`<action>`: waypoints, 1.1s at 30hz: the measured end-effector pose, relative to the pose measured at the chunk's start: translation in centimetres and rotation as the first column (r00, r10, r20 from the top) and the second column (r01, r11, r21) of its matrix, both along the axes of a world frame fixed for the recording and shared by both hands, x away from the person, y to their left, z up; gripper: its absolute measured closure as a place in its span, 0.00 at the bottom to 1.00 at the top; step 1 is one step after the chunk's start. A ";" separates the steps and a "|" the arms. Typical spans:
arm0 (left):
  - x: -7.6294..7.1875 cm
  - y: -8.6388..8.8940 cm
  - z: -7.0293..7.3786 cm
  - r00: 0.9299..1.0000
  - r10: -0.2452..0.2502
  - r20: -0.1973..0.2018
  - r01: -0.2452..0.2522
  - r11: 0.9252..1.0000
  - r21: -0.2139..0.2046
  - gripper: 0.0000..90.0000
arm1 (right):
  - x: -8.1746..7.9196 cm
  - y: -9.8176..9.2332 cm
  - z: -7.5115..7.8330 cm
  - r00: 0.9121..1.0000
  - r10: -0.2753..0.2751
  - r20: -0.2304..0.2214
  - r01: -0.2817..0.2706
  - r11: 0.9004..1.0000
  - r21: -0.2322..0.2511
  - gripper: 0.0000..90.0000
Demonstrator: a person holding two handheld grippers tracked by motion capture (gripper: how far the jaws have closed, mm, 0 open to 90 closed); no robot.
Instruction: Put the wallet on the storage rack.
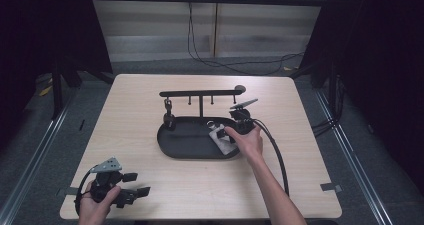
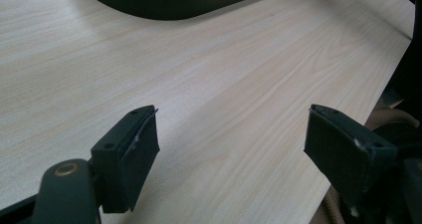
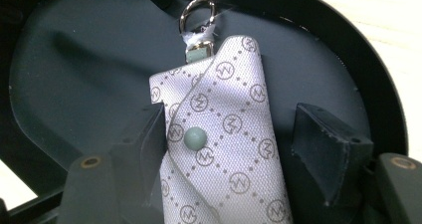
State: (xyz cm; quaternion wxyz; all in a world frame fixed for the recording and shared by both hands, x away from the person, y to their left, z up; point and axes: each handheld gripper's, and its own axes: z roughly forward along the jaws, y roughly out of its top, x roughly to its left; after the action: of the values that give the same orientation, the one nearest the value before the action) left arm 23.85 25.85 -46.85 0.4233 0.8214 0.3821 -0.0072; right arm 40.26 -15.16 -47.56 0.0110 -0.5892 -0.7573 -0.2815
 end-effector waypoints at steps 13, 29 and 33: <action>0.1 0.1 0.0 1.000 0.010 0.003 -0.010 1.000 -0.001 0.23 | -0.5 -1.0 1.1 0.996 0.006 0.093 -0.008 1.000 0.021 0.21; 0.3 0.1 -0.1 0.999 0.047 0.003 -0.047 0.999 0.013 0.25 | -2.4 -4.1 3.7 0.983 0.009 0.186 -0.009 1.000 -0.003 0.22; 0.3 0.2 -0.1 0.999 0.052 0.005 -0.052 0.999 0.002 0.25 | -3.1 -5.4 4.1 0.978 -0.008 0.208 0.008 1.000 -0.003 0.22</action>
State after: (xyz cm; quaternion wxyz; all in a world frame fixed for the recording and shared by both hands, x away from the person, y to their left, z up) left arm 24.10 26.09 -46.95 0.4231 0.8118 0.4024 0.0062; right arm 37.17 -20.52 -43.42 -0.0707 -0.5595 -0.7525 -0.3402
